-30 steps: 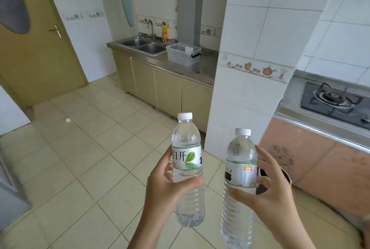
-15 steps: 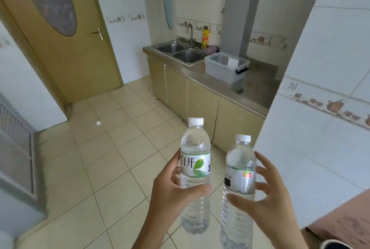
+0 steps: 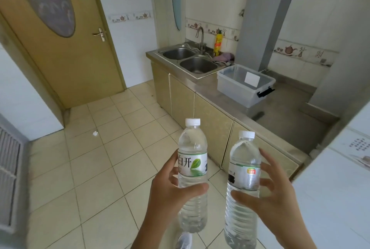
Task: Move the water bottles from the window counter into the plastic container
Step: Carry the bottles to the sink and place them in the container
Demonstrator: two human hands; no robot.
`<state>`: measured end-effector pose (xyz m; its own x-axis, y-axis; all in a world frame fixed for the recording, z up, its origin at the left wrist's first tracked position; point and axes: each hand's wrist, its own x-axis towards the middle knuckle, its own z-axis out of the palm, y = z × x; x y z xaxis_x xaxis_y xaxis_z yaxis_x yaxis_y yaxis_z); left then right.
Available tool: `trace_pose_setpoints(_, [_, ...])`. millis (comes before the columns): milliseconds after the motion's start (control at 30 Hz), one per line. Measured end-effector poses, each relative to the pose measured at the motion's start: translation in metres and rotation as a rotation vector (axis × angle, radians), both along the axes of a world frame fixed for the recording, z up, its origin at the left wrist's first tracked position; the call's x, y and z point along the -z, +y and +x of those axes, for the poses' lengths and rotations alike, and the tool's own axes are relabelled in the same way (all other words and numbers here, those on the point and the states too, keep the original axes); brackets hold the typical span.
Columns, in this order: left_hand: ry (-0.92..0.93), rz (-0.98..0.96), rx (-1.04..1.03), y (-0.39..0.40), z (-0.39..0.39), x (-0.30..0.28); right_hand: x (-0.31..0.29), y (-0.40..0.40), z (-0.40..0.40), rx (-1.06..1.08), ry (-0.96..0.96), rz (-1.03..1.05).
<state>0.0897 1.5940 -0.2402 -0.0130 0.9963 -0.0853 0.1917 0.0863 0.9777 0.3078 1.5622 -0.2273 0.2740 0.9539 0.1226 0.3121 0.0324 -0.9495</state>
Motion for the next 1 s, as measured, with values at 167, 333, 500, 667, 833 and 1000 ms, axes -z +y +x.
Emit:
trace_pose_setpoints(167, [-0.007, -0.02, 0.052, 0.113, 0.006, 0.009, 0.007, 0.104, 0.007, 0.047, -0.037, -0.007])
trace_pose_setpoints(333, [0.034, -0.029, 0.137, 0.232, 0.02, 0.003, 0.004, 0.201, 0.023, 0.09, -0.061, 0.002])
trace_pose_setpoints(500, [0.012, -0.002, 0.248, 0.322, 0.05, -0.012, 0.0, 0.272, 0.047, 0.163, -0.049, 0.036])
trace_pose_setpoints(667, [-0.02, -0.015, 0.304, 0.402, 0.092, -0.005, 0.004, 0.34, 0.078, 0.255, -0.042, 0.006])
trace_pose_setpoints(833, [-0.001, -0.018, 0.323, 0.484, 0.147, 0.011, 0.017, 0.414, 0.122, 0.29, -0.001, -0.018])
trace_pose_setpoints(1000, [0.062, 0.011, 0.424, 0.567, 0.21, 0.01, 0.017, 0.497, 0.175, 0.342, 0.06, -0.032])
